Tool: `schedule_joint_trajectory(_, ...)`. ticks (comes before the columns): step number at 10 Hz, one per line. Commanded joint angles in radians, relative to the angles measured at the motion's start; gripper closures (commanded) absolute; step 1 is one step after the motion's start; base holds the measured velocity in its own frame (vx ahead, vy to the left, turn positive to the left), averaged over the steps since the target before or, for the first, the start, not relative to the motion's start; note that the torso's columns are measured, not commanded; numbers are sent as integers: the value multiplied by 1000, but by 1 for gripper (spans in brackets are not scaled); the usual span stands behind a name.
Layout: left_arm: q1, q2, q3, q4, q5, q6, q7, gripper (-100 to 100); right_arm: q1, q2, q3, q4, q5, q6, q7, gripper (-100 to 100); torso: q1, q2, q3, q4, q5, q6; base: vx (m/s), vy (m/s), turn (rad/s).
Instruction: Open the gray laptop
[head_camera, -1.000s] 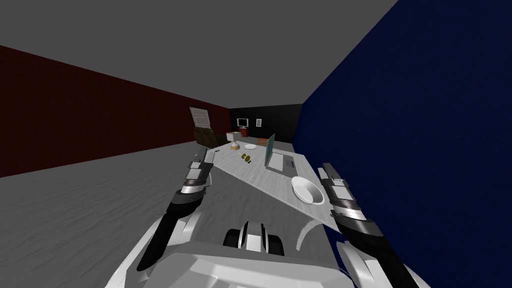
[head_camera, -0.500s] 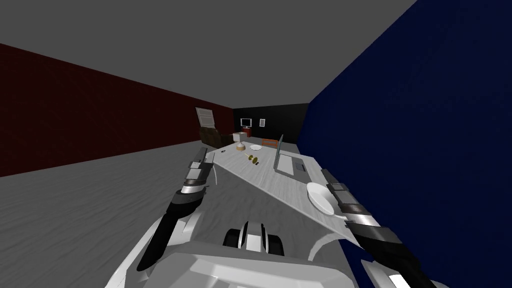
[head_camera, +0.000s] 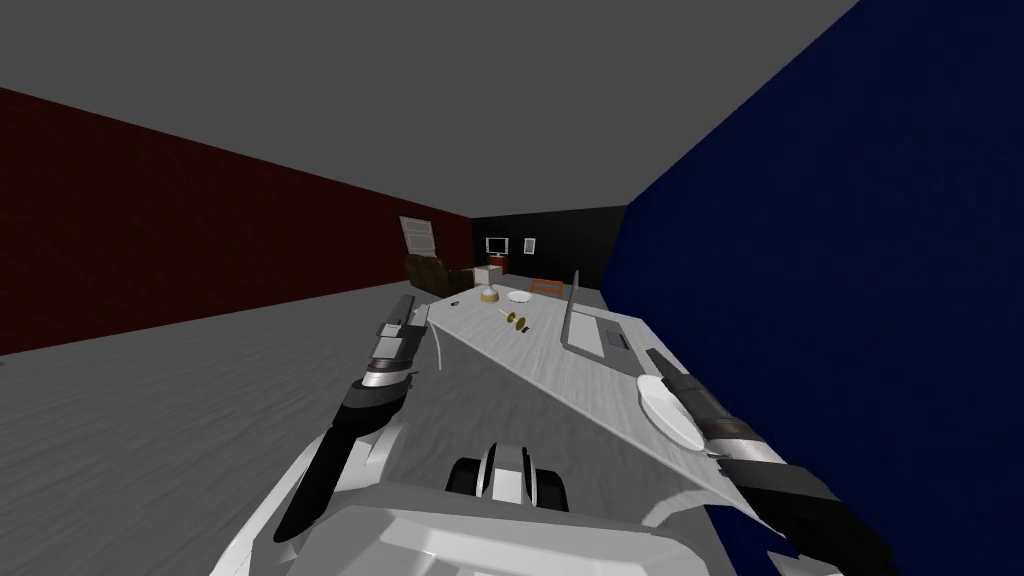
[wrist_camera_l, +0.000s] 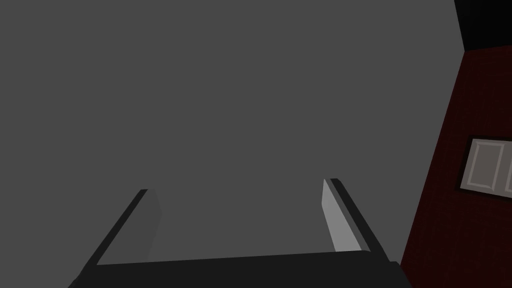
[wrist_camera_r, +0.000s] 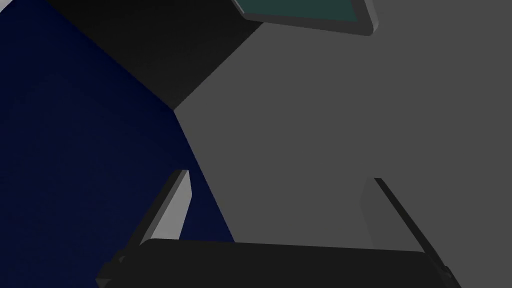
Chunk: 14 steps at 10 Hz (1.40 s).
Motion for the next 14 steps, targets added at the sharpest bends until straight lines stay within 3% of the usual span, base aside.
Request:
schedule_joint_trajectory(1, 0, 0, 0, 0, 0, 0, 0, 0, 37, -71, -45, 20, 35, 72, 16, -100, 1, 0, 0, 0, 0, 0, 80, 157, 101)
schedule_joint_trajectory(2, 0, 0, 0, 0, 0, 0, 0, 0, 37, -71, -45, 20, 35, 83, 16, -100, 4, -2, -1, -1, 1, 0, 59, 124, 41)
schedule_joint_trajectory(8, 0, 0, 0, 0, 0, 0, 0, 0, 150, -280, -177, 113, 136, 285, 58, -100, 2, 0, 0, 0, 1, 0, 88, 173, 105)
schedule_joint_trajectory(9, 0, 0, 0, 0, 0, 0, 0, 0, 150, -287, -177, 113, 136, 297, 58, -100, 0, 0, 0, 0, 0, 0, 74, 122, 23)
schedule_joint_trajectory(11, 0, 0, 0, 0, 0, 0, 0, 0, 186, -358, -220, 149, 169, 366, 72, -100, -3, 1, 1, 0, -1, 0, 63, 137, 91)
schedule_joint_trajectory(12, 0, 0, 0, 0, 0, 0, 0, 0, 186, -364, -220, 149, 169, 369, 72, -100, 2, 0, 0, 0, 0, 0, 61, 112, 26)
schedule_joint_trajectory(14, 0, 0, 0, 0, 0, 0, 0, 0, 220, -430, -261, 186, 201, 427, 85, -100, 0, -1, 0, 0, 0, 0, 78, 115, 84)
